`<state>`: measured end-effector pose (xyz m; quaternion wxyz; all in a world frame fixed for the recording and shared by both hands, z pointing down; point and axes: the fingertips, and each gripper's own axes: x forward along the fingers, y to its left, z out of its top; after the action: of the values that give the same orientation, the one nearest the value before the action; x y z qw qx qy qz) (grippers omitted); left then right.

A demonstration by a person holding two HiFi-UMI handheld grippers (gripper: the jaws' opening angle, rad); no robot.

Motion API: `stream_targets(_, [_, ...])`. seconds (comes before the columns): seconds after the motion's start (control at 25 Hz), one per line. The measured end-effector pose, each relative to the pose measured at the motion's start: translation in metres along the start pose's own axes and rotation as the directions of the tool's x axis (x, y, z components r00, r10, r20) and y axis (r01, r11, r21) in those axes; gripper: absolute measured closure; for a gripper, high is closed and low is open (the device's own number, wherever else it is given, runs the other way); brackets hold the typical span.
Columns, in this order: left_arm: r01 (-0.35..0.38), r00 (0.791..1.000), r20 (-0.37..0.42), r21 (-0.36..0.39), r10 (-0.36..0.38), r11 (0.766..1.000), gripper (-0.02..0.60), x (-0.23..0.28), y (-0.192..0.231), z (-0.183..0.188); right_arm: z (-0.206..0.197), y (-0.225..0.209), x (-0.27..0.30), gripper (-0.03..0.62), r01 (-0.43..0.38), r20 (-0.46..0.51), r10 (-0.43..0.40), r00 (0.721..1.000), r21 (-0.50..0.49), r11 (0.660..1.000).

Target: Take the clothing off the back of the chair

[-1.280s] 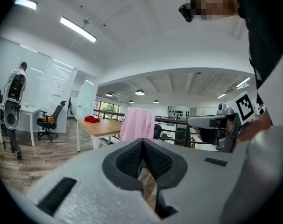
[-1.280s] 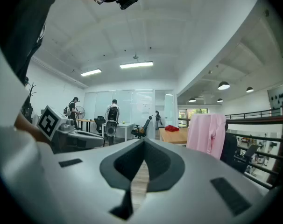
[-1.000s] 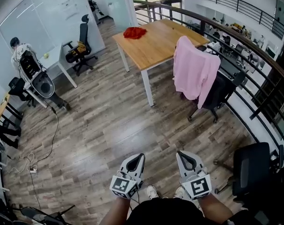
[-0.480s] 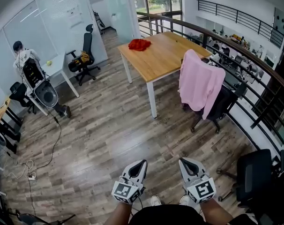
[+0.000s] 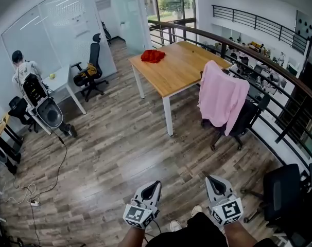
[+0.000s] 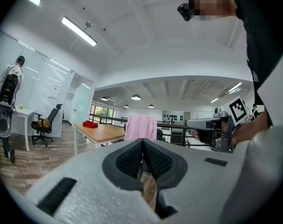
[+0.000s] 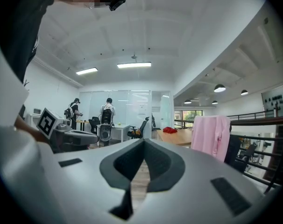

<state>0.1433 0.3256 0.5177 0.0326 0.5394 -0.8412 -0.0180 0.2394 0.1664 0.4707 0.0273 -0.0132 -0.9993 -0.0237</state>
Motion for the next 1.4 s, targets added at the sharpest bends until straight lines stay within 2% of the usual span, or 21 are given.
stream_targets(0.32, [0.01,0.999,-0.037,-0.002,-0.01,1.0,0.566,0.038,0.019,-0.012,-0.007,-0.032,0.033,0.592,0.037,0.002,-0.037,0.999,0.016,0.999])
stream_targets(0.6, [0.014,0.997,-0.075,0.055,-0.01,0.998,0.566,0.101,0.051,-0.011,0.006,-0.08,0.087,0.592,0.035,0.063,-0.038,0.997,0.045,0.998])
stream_targets(0.84, [0.048,0.996,-0.081,0.096,-0.041,0.994,0.566,0.164,0.069,-0.004,0.003,-0.139,0.128,0.592,0.071,0.062,-0.072,0.995,0.032,0.997])
stream_targets(1.08, [0.053,0.996,-0.083,0.117,-0.043,0.992,0.566,0.219,0.087,0.011,0.006,-0.181,0.164,0.592,0.056,0.068,-0.057,0.996,0.022,0.998])
stream_targets(1.4, [0.039,0.997,-0.077,0.122,-0.029,0.992,0.566,0.262,0.103,0.019,0.018,-0.204,0.205,0.592,-0.009,0.117,0.011,0.993,-0.012,1.0])
